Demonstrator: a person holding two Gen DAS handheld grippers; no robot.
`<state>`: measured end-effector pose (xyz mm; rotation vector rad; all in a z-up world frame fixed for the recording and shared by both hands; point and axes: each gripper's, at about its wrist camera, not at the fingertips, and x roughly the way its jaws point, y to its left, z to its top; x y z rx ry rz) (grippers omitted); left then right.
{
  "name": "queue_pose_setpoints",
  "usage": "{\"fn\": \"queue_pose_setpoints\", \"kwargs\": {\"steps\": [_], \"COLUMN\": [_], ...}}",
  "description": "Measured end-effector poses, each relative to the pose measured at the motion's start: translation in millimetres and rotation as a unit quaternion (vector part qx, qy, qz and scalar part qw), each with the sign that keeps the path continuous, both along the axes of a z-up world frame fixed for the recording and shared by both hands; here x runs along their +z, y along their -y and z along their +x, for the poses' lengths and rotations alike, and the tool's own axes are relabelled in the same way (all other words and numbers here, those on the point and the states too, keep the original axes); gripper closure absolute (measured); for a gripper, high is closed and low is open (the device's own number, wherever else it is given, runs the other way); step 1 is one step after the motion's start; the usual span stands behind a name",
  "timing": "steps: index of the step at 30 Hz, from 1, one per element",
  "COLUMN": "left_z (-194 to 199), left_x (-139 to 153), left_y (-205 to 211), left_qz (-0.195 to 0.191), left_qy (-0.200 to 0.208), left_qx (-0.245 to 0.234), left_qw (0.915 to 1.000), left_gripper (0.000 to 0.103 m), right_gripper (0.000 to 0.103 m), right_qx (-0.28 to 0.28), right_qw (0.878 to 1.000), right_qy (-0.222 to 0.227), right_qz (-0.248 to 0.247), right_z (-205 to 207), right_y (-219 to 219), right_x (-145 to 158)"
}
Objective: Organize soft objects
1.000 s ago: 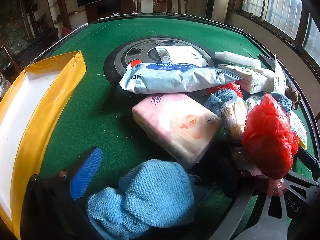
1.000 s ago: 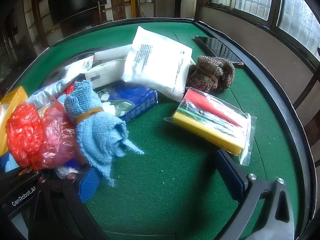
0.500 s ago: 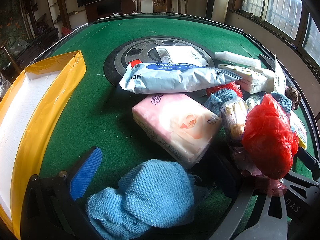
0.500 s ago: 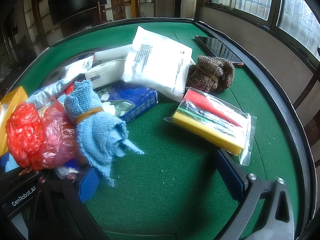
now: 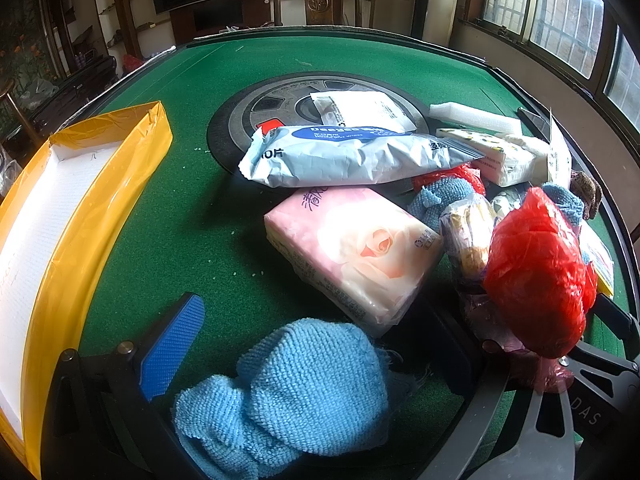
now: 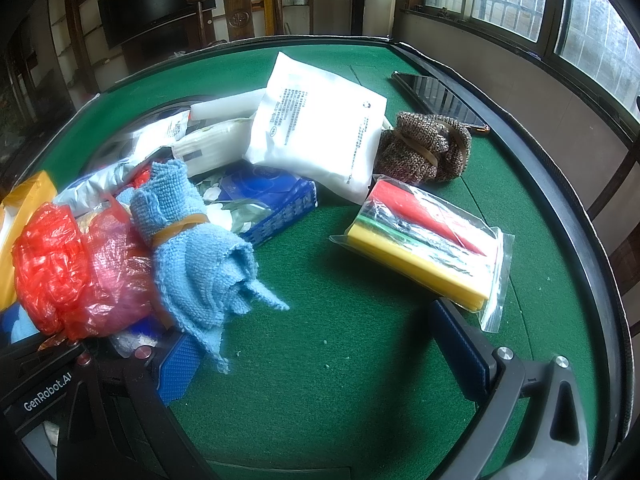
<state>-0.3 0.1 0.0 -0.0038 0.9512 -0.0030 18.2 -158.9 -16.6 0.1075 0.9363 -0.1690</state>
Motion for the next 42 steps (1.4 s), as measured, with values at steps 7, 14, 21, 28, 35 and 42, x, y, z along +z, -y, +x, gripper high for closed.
{"fn": "queue_pose_setpoints", "kwargs": {"steps": [7,14,21,28,35,42], "left_z": [-11.6,-35.0,-39.1,-36.7,-75.8,-71.1], "left_x": [3.6,3.6,5.0,6.2,53.6,52.1], "left_y": [-8.1,-9.5,-11.4,-13.9,-63.4,-98.9], "left_qz": [0.002,0.004,0.000,-0.008,-0.044,-0.056], "left_qy": [-0.039,-0.031,-0.032,-0.033,0.061,0.057], "left_qx": [-0.081,-0.094,-0.096,-0.088,-0.101,-0.092], "left_qw": [0.9960,0.9950,0.9949,0.9955,0.9920,0.9925], "left_gripper": [0.000,0.000,0.000,0.000,0.000,0.000], "right_gripper": [0.001,0.001,0.002,0.001,0.001,0.001], "right_qx": [0.030,0.028,-0.022,-0.036,-0.048,-0.020], "right_qw": [0.999,0.997,0.998,0.971,0.967,0.978], "right_qy": [-0.032,-0.065,0.059,0.237,0.245,0.206], "right_qz": [0.009,0.012,0.021,-0.009,-0.048,0.010], "right_z": [0.2,-6.1,-67.7,-91.5,-58.9,-57.8], "right_y": [-4.9,-0.5,12.3,6.1,-2.8,9.2], "right_x": [-0.7,1.4,53.7,105.7,85.3,71.6]}}
